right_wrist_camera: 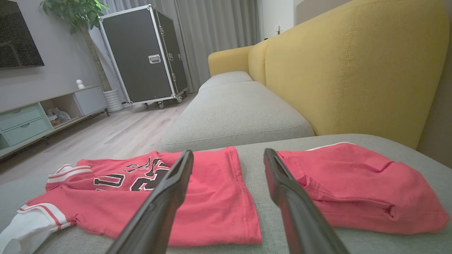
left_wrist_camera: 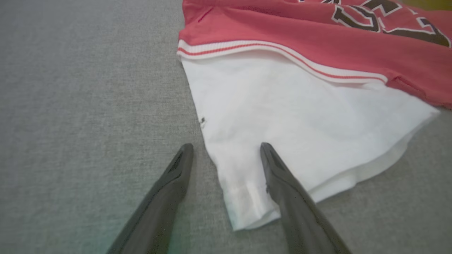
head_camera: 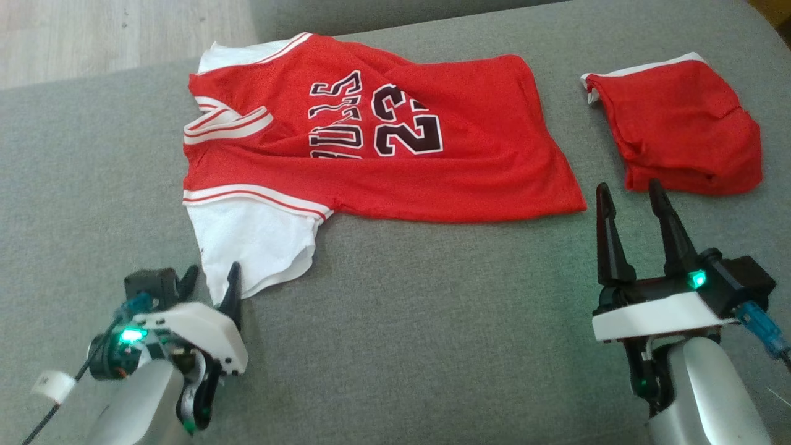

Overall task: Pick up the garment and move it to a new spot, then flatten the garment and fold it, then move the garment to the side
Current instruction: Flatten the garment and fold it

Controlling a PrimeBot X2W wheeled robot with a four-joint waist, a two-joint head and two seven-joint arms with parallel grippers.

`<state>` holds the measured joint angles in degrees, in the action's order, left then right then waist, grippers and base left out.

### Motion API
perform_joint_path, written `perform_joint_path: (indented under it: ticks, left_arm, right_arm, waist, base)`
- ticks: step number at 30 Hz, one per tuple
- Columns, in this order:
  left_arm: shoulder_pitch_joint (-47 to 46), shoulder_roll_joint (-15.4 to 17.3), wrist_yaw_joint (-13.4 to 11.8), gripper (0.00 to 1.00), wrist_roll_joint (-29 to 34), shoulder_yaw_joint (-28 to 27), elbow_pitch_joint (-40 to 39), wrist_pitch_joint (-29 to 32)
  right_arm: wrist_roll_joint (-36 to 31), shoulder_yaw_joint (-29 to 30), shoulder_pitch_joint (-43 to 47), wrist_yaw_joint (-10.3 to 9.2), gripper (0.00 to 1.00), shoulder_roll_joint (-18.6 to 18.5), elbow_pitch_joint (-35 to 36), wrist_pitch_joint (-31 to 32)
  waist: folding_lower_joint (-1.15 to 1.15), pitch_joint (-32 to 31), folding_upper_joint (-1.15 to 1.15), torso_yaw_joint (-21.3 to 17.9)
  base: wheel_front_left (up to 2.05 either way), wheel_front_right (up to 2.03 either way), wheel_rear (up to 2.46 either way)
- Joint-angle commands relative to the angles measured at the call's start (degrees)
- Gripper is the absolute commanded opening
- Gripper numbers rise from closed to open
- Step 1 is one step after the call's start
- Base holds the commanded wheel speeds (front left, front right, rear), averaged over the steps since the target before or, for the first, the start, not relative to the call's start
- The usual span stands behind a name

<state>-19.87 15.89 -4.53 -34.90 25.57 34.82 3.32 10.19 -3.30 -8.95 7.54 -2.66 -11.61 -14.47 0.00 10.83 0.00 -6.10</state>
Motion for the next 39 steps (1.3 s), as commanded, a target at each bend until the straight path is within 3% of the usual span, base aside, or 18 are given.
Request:
perform_joint_path:
  ticks: [1, 3, 5, 6, 12, 20, 28, 39]
  left_arm:
    - [-1.4, 1.1, -0.5, 1.00, -0.4, -1.6, 0.3, 1.2]
    - [-1.6, 1.2, -0.7, 1.00, -0.4, -1.6, 0.5, 1.6]
    - [-1.7, 1.3, -0.5, 0.06, -0.5, -1.5, 0.4, 1.5]
    - [-1.8, 1.4, -0.3, 0.00, -0.5, -1.5, 0.2, 1.1]
    - [-2.3, 1.4, 0.2, 0.00, -0.6, -3.5, -3.4, -6.9]
    - [-1.3, 1.7, 0.6, 0.00, 0.1, -5.4, -10.4, -15.7]
    - [-0.1, 1.7, 0.4, 0.00, 1.7, -5.1, -15.3, -17.2]
    - [-0.7, 1.3, 0.7, 0.00, 2.3, -3.3, -16.6, -16.7]
  right_arm:
    - [0.5, -1.1, -2.1, -0.05, 1.00, -0.2, 2.1, -0.5]
    - [0.5, -1.0, -2.2, -0.05, 1.00, -0.2, 2.2, -0.5]
    - [0.4, -0.8, -2.3, -0.05, 1.00, -0.2, 2.2, -0.5]
    - [0.4, -0.7, -2.3, -0.05, 1.00, -0.2, 2.2, -0.5]
    - [-0.1, 0.3, -2.1, -0.05, 1.00, -0.2, 0.9, -0.5]
    - [-3.3, 3.2, -4.4, -0.05, 1.00, -0.2, -7.6, 0.9]
    - [-2.9, 5.3, -10.4, -0.05, 1.00, -0.2, -18.7, 8.6]
    - [-3.9, 5.8, -17.8, -0.05, 1.00, -0.2, -32.0, 13.1]
  waist:
    - [0.00, 0.1, 0.00, -0.1]
    - [0.00, 0.3, 0.00, -0.2]
    - [0.00, 0.4, 0.00, -0.3]
    - [0.00, 0.3, 0.00, -0.3]
    - [0.00, -0.8, 0.00, 0.3]
    - [0.00, -1.9, 0.00, 2.2]
    - [0.00, -1.4, 0.00, 3.8]
    - [0.00, 0.1, 0.00, 5.3]
  base:
    - [0.00, 0.00, 0.00]
    - [0.00, 0.00, 0.00]
    - [0.00, 0.00, 0.00]
    - [0.00, 0.00, 0.00]
    - [0.00, 0.00, 0.00]
    - [0.00, 0.00, 0.00]
    - [0.00, 0.00, 0.00]
    - [0.00, 0.00, 0.00]
